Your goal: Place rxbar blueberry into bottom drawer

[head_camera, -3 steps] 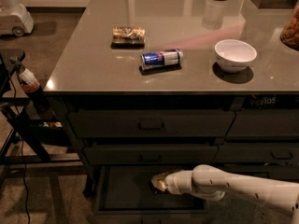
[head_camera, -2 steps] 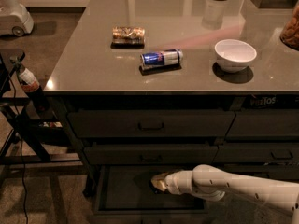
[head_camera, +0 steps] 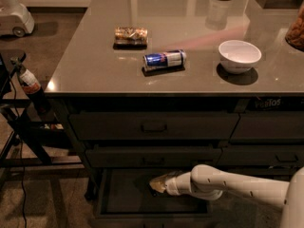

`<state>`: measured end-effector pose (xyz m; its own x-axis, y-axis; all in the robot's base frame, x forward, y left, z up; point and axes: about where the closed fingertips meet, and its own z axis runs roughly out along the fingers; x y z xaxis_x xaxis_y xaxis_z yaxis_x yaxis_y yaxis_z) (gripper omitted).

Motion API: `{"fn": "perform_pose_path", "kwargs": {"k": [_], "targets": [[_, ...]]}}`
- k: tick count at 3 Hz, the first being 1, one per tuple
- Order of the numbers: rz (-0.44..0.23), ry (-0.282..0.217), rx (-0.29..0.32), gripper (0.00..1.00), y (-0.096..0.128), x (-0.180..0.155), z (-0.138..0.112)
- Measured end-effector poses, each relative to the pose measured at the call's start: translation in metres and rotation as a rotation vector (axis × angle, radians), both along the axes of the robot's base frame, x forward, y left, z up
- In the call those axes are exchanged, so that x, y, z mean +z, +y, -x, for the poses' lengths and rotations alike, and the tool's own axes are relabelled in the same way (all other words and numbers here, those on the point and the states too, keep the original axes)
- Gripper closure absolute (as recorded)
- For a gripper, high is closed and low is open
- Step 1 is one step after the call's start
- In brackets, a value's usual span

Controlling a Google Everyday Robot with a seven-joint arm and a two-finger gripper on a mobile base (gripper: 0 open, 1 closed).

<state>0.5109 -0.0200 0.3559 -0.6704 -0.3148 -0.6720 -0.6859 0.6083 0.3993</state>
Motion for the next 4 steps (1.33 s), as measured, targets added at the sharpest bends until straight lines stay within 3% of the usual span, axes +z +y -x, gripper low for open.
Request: {"fn": "perform_pose_path", "kwargs": {"k": [1,2,4], "targets": [[-0.045,0.048,0.006,1.0,0.011,-0.009,-0.01],[-0.046,0.048,0.006,1.0,0.011,-0.009,-0.01],[-0.167,0.102,-0.036,1.0,0.049,-0.062,-0.002]]}}
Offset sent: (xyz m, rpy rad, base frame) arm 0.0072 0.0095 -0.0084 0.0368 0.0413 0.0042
